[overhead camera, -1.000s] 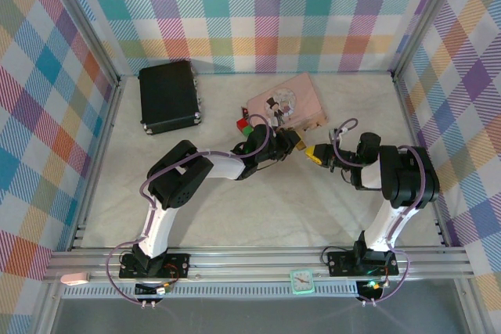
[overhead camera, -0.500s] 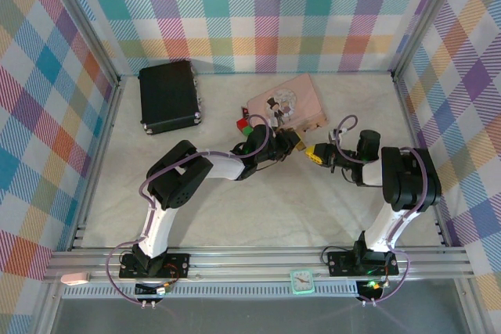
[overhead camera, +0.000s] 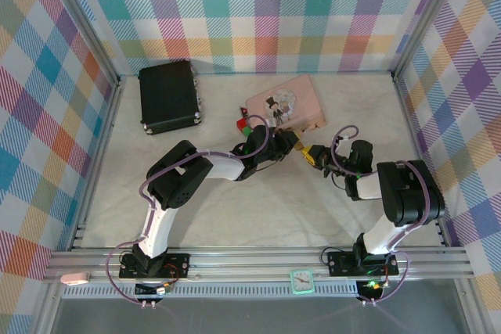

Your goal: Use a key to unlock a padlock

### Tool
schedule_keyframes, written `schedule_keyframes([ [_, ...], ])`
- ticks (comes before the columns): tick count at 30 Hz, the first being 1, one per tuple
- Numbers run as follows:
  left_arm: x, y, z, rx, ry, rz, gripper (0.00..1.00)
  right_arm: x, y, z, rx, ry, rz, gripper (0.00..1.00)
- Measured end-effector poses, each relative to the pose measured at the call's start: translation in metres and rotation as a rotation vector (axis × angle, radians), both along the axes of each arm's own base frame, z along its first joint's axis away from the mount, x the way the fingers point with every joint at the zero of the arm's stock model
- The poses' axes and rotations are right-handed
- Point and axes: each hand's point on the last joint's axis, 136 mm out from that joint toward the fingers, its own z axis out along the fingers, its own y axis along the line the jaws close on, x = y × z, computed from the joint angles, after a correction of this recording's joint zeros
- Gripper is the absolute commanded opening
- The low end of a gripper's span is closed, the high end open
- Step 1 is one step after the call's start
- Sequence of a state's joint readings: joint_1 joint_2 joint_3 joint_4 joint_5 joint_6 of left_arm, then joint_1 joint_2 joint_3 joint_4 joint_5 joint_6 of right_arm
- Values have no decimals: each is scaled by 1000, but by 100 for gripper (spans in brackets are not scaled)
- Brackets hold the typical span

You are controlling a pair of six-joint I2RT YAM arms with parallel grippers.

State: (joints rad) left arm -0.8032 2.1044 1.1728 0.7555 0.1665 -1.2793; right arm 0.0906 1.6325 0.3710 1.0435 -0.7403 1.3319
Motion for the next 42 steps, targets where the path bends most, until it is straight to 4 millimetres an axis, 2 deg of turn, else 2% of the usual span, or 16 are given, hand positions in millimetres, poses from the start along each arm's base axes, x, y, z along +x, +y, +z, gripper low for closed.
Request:
schedule_keyframes([
  [9,5,3,2,-24,21,41,0,7,1,5,-49,-79,-9,0],
  [19,1,-1,9,-63,43,18,0,8,-8,11,-17,-140,168,0],
  [25,-5,-4,8,-51,48,-6,0,3,-10,6,16,-158,249,0],
  [36,-5,-4,8,-48,48,-6,0,2,-11,7,28,-176,230,0],
  [42,-8,-5,7,-48,48,2,0,-1,-13,9,-3,-148,179,18],
])
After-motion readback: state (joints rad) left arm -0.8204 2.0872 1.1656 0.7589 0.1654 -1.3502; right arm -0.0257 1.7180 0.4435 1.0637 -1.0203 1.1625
